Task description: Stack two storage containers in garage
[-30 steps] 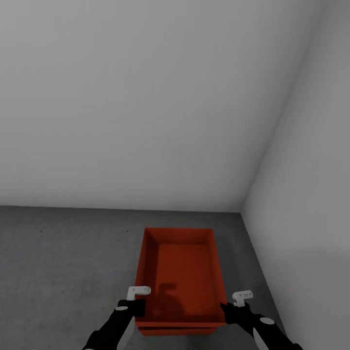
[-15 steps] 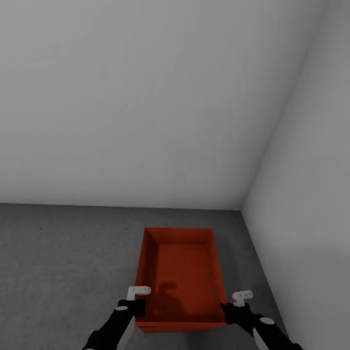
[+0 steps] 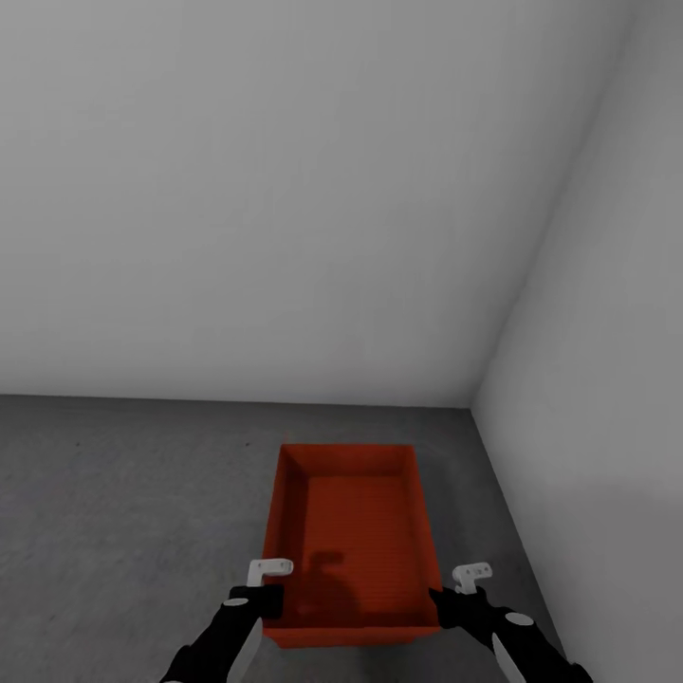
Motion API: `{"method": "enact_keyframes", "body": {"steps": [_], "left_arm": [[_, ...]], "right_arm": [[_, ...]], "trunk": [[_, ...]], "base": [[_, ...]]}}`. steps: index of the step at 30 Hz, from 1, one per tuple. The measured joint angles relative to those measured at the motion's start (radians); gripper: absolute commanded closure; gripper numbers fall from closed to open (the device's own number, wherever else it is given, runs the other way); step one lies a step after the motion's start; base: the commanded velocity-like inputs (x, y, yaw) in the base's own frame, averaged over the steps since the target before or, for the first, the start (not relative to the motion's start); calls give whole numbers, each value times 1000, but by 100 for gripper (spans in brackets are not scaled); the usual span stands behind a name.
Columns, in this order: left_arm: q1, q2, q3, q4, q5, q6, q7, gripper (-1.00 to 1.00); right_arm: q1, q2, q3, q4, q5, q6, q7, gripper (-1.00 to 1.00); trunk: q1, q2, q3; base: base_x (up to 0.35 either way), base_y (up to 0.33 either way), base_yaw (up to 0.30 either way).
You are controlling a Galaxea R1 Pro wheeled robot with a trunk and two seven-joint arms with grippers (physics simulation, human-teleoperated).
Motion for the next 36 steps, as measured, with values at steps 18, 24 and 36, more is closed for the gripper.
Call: {"method": "enact_keyframes", "body": {"steps": [18,24,36], "left_arm": [[0,0,-15,-11,-2,-1,5,100],[0,0,-16,-14,-3,-1,4,100],[-1,0,40,-38,-16,2,8,-100]], "right_arm": [[0,-1,-1,13,-11,-30,-1,100],[0,-1,-1,15,-12,-34,-1,100],[2,0,3,32,-4,-44,0,-100]], "trunk": [[0,0,0],[0,0,0],[0,0,0]], "base": [[0,0,0],[0,0,0],[0,0,0]]}}
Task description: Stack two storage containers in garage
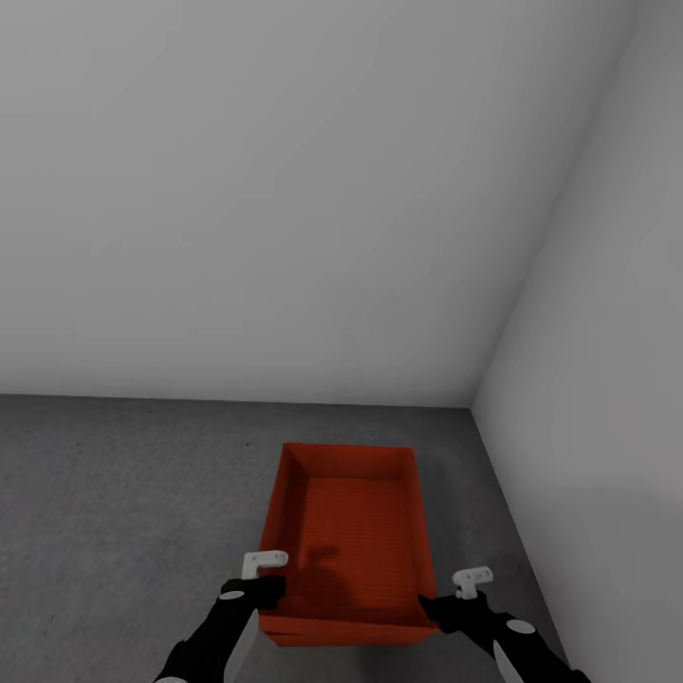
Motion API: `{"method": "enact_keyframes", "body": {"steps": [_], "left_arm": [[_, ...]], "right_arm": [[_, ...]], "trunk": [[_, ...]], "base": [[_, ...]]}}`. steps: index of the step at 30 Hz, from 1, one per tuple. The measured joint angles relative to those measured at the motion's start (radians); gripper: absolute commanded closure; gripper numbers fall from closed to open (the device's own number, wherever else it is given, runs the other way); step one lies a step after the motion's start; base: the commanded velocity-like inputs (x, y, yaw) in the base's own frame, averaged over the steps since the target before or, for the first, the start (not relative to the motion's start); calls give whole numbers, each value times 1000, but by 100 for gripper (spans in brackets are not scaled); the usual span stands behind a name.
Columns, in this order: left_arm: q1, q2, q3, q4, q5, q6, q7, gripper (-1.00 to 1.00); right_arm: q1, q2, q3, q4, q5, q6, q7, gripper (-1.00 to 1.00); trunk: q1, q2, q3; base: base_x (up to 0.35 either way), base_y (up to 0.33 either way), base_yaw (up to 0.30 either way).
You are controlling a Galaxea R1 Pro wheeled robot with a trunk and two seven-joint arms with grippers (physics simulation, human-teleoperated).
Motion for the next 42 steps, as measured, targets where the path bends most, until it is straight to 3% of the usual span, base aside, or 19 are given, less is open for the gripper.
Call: {"method": "enact_keyframes", "body": {"steps": [22,42], "left_arm": [[0,0,-3,0,0,0,2,-100],[0,-4,-6,-1,2,0,0,-100]], "right_arm": [[0,0,1,0,-1,1,0,-100],[0,0,1,0,-1,1,-1,-100]], "trunk": [[0,0,0],[-77,140,63]], "base": [[0,0,0],[0,0,0]]}}
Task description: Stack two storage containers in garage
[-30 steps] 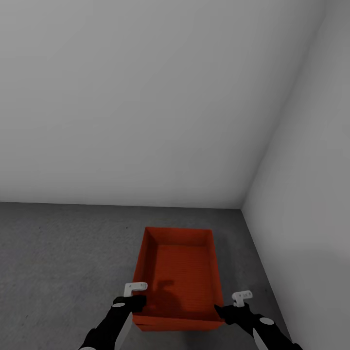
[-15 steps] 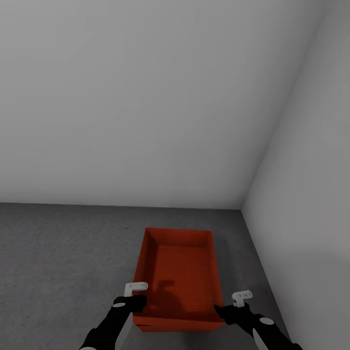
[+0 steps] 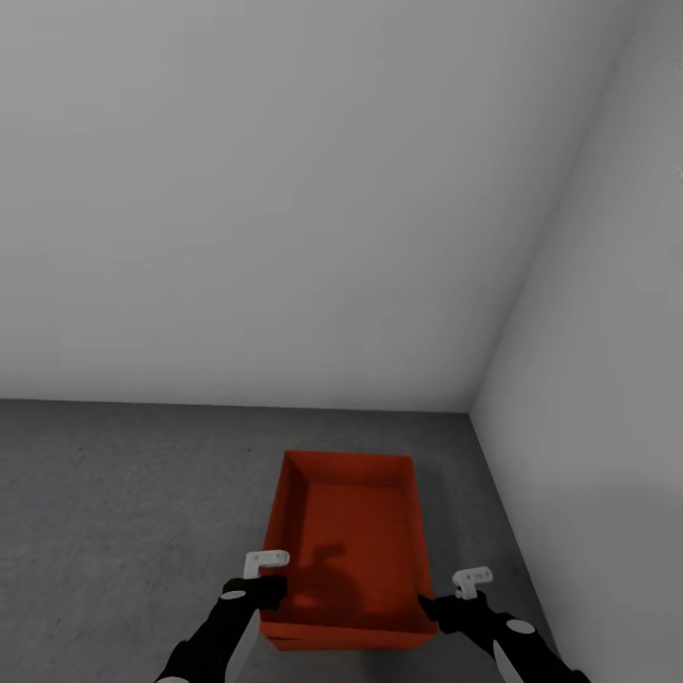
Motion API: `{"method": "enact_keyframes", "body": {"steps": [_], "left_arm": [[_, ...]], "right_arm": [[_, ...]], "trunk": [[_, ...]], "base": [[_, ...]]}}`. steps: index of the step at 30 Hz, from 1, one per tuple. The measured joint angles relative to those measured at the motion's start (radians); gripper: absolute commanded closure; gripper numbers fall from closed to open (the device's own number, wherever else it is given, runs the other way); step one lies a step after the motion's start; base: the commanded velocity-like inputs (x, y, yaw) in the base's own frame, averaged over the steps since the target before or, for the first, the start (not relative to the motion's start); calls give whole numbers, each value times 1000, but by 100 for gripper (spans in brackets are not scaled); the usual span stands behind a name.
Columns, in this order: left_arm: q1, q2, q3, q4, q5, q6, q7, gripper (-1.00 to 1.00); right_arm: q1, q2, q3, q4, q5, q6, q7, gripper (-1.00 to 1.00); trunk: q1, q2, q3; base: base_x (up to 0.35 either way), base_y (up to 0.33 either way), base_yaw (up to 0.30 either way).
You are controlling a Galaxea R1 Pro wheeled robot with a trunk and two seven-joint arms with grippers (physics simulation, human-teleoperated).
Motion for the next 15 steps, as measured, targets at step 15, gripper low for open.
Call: {"method": "enact_keyframes", "body": {"steps": [15], "left_arm": [[0,3,-1,0,-1,2,-2,-100]], "right_arm": [[0,0,1,0,5,-1,0,-100]], "trunk": [[-58,105,47]], "base": [[0,0,0]]}}
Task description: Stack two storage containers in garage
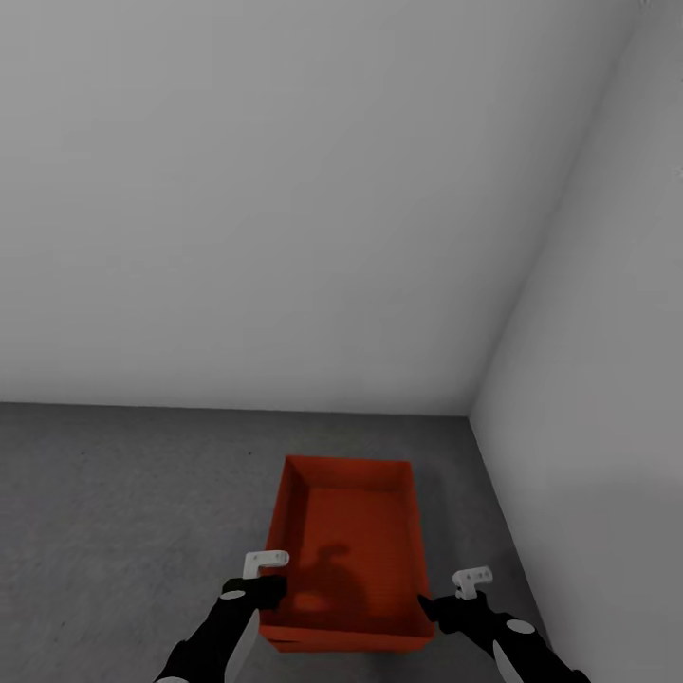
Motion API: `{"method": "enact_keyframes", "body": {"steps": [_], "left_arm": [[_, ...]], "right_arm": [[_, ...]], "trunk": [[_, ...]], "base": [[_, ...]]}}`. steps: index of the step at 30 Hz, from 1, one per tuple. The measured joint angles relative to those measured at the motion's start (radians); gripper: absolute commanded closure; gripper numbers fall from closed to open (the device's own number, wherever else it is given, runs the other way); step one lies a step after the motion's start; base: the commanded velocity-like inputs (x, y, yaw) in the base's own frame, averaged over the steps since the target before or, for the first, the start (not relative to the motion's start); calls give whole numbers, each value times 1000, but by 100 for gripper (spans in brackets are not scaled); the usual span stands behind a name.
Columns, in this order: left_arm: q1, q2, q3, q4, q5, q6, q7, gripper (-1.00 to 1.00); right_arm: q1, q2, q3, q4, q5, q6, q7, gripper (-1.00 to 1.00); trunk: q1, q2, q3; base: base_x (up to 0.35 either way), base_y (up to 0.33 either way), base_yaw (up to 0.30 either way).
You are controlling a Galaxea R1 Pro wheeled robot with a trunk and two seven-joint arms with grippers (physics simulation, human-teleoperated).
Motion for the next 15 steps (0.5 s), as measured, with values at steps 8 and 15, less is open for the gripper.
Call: {"method": "enact_keyframes", "body": {"steps": [8,15], "left_arm": [[0,5,5,0,-2,-4,8,-100],[2,78,9,6,0,-7,0,-100]], "right_arm": [[0,-2,-1,0,-1,1,0,-100],[0,-25,-7,42,-7,0,0,-100]], "trunk": [[-31,56,25],[-58,105,47]], "base": [[0,0,0],[0,0,0]]}}
